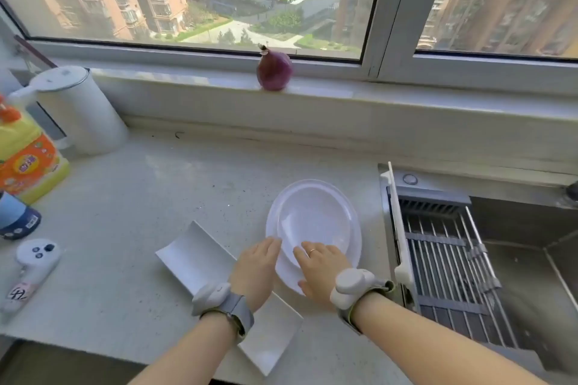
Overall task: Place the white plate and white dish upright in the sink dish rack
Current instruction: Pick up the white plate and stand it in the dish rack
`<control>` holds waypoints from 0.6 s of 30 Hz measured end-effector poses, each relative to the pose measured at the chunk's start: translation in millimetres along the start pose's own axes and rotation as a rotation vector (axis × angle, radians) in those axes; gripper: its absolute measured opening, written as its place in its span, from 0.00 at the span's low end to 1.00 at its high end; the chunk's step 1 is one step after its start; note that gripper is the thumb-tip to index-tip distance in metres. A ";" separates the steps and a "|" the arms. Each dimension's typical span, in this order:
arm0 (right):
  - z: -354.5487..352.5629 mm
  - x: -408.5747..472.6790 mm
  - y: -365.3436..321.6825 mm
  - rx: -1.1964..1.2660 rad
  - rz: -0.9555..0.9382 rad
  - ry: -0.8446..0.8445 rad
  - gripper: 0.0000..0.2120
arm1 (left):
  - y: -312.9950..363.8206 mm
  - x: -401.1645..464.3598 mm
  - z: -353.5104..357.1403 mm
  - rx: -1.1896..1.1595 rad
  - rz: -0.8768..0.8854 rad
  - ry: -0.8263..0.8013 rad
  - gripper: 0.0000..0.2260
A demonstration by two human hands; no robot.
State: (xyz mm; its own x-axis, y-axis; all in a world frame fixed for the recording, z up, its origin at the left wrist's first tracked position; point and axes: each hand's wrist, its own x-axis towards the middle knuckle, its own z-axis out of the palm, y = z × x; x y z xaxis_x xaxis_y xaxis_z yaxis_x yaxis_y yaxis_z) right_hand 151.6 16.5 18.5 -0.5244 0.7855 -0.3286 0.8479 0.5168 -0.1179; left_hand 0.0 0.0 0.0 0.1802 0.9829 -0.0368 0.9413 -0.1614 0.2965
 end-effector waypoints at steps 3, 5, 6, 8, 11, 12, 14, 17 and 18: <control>12.7 6.3 -4.0 -0.001 0.067 -0.040 0.29 | -1.8 15.9 -2.3 -0.327 -0.229 -0.105 0.21; 20.7 8.4 -4.1 -0.024 0.084 -0.061 0.31 | -10.3 31.1 2.1 -0.412 -0.316 -0.099 0.17; 23.3 6.7 -4.9 -0.029 0.083 -0.080 0.31 | -11.1 33.2 2.0 -0.458 -0.381 -0.113 0.17; 25.9 5.9 -3.5 -0.024 0.099 -0.090 0.32 | -13.8 41.9 8.5 -0.582 -0.499 -0.122 0.18; 29.2 4.2 -1.8 -0.020 0.112 -0.135 0.32 | -14.9 52.6 12.3 -0.640 -0.626 -0.125 0.18; 29.9 3.8 -1.0 -0.023 0.119 -0.148 0.32 | -15.2 55.2 14.6 -0.661 -0.672 -0.144 0.19; 29.0 2.2 -0.3 -0.041 0.136 -0.179 0.32 | -16.6 56.9 21.9 -0.685 -0.744 -0.227 0.21; 38.1 2.5 -0.6 -0.108 0.165 -0.099 0.32 | -17.4 58.3 30.3 -0.879 -0.765 -0.267 0.13; 44.7 3.8 0.3 -0.104 0.184 -0.055 0.31 | -16.0 58.5 30.3 -0.921 -0.759 -0.272 0.09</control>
State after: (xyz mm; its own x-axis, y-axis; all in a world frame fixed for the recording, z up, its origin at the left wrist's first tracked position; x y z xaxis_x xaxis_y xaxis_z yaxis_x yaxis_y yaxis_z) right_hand 153.4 4.4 -24.7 -0.3546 0.8514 -0.3865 0.9148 0.4014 0.0450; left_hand 4.2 57.5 -35.8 -0.1688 0.7319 -0.6602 0.2992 0.6763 0.6732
